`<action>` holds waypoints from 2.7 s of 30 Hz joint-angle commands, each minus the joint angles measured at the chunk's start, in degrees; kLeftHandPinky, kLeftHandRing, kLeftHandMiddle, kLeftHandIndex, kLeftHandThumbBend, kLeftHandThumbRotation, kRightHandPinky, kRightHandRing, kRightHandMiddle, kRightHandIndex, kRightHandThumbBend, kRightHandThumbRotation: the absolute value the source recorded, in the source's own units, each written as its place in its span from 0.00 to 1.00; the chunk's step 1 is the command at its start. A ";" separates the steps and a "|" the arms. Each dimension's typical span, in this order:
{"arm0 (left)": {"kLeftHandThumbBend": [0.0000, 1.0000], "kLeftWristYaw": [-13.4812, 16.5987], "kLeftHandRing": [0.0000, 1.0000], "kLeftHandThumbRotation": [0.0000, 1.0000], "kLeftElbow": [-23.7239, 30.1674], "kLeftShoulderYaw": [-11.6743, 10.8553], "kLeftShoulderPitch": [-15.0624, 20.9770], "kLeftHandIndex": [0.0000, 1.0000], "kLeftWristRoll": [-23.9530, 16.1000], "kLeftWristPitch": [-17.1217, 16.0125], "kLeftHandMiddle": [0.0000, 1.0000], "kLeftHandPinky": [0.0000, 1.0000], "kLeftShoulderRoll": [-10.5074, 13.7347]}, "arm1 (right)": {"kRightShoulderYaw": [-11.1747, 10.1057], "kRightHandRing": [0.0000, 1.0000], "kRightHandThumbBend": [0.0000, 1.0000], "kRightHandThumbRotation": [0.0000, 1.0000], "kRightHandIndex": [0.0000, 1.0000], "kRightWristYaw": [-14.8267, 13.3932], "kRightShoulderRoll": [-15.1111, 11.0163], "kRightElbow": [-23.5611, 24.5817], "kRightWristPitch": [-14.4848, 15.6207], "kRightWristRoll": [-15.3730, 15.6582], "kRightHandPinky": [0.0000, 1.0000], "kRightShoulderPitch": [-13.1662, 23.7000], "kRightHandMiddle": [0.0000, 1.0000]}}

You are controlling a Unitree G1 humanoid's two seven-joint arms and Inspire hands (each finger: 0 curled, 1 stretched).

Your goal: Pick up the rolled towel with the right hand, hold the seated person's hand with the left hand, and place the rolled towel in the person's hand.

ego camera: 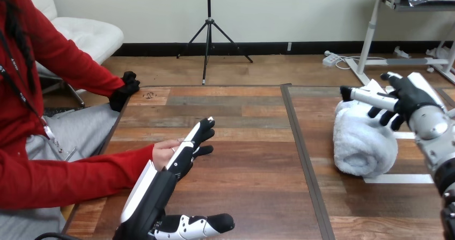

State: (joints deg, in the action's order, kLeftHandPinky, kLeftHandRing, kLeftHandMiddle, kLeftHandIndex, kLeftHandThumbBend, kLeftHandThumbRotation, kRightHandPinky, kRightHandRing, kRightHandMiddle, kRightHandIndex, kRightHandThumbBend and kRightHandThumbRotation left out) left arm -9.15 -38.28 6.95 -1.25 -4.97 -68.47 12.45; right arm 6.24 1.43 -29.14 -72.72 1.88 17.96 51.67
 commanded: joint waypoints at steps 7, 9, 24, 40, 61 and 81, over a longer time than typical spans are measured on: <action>1.00 0.21 0.94 0.61 -0.77 -0.92 4.84 0.96 0.35 -1.18 0.97 0.86 -0.55 | 0.02 0.22 1.00 0.63 0.94 0.77 -2.77 5.18 -1.06 0.23 0.13 3.29 0.37; 1.00 0.22 0.94 0.61 -0.99 -0.90 5.02 0.96 0.34 -1.21 0.97 0.87 -0.63 | 0.05 0.24 1.00 0.63 0.94 1.08 -3.15 5.76 -1.16 0.26 0.14 3.34 0.38; 1.00 0.36 0.95 0.60 -2.53 -0.85 6.07 0.96 -0.06 -1.94 0.97 0.87 -1.00 | -0.32 0.42 1.00 0.65 0.92 1.09 -4.94 9.53 -1.43 0.34 0.26 2.98 0.52; 1.00 1.18 0.94 0.61 -2.91 -1.32 6.37 0.96 -1.53 -1.77 0.97 0.86 -1.41 | -1.64 0.37 1.00 0.62 0.93 0.91 -5.79 12.79 0.47 -0.56 0.23 2.55 0.50; 1.00 1.83 0.94 0.61 -3.20 -1.78 6.62 0.97 -2.74 -2.48 0.97 0.86 -1.66 | 0.07 0.25 1.00 0.65 0.95 -1.94 -5.68 5.38 2.29 1.59 0.15 5.87 0.39; 1.00 2.51 0.94 0.62 -2.59 -2.00 5.92 0.96 -3.57 -2.57 0.96 0.86 -1.78 | 1.97 0.45 1.00 0.72 0.68 -1.54 -3.62 -1.33 5.05 3.72 0.29 8.07 0.53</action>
State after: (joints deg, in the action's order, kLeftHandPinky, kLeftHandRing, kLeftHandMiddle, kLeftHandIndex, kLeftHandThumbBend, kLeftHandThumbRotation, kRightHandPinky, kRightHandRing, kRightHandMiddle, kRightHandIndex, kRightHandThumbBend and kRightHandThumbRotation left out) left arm -7.62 -41.12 5.79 2.24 -7.89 -69.80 11.01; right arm 7.47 0.54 -33.91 -73.55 7.10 20.94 53.69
